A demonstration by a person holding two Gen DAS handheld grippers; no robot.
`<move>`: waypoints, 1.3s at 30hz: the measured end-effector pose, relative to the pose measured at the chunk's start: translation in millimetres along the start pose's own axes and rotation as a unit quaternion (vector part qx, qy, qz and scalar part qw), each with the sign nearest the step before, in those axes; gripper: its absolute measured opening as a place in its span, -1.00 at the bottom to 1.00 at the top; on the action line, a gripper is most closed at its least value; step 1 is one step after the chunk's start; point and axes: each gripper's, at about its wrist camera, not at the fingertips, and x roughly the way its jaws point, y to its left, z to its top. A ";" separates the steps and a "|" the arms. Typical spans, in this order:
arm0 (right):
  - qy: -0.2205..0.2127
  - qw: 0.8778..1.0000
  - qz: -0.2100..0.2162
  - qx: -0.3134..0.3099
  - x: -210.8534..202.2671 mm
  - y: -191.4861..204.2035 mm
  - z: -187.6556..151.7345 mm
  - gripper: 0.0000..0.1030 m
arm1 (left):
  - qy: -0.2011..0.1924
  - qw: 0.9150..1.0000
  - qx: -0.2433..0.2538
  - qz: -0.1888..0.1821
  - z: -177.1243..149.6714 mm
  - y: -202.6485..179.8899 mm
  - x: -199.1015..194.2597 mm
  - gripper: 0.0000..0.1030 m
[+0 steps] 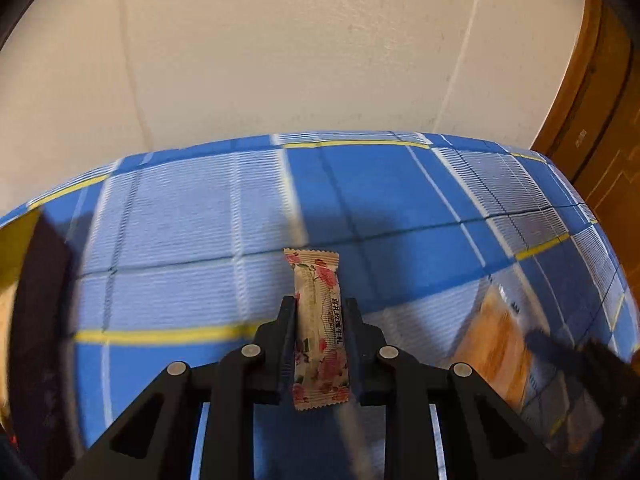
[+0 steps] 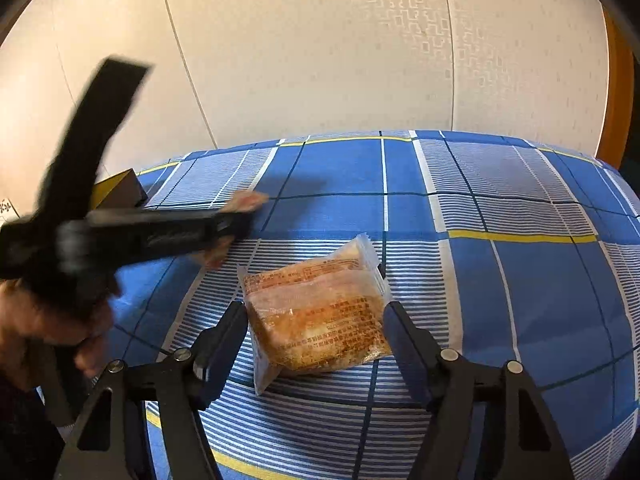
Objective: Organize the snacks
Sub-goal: 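Drop the pink floral bar into the gold tin with the left tool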
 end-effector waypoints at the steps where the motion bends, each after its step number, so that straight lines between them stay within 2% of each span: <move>1: 0.000 1.000 -0.002 -0.001 -0.1 0.7 -0.1 0.39 | -0.005 1.000 -0.005 0.004 -5.8 5.4 -7.5 -0.56; 7: 0.009 0.999 -0.024 -0.022 3.7 8.1 0.4 0.38 | -0.042 0.999 0.001 0.034 -30.0 17.4 -41.3 -0.56; 13: 0.023 0.996 -0.063 -0.056 7.6 20.7 -2.1 0.38 | -0.066 0.997 -0.008 0.040 -46.0 31.7 -72.0 -0.56; 27: 0.026 0.994 -0.081 -0.067 12.9 23.7 -1.7 0.35 | -0.113 0.991 -0.037 0.058 -60.4 79.1 -132.5 -0.56; 33: 0.022 0.994 -0.089 -0.066 10.7 25.5 -2.8 0.26 | -0.128 0.985 -0.081 0.078 -67.3 124.3 -154.8 -0.56; 39: 0.021 0.993 -0.098 -0.058 11.2 27.5 -1.5 0.22 | -0.117 0.975 -0.150 0.115 -82.0 188.2 -157.5 -0.55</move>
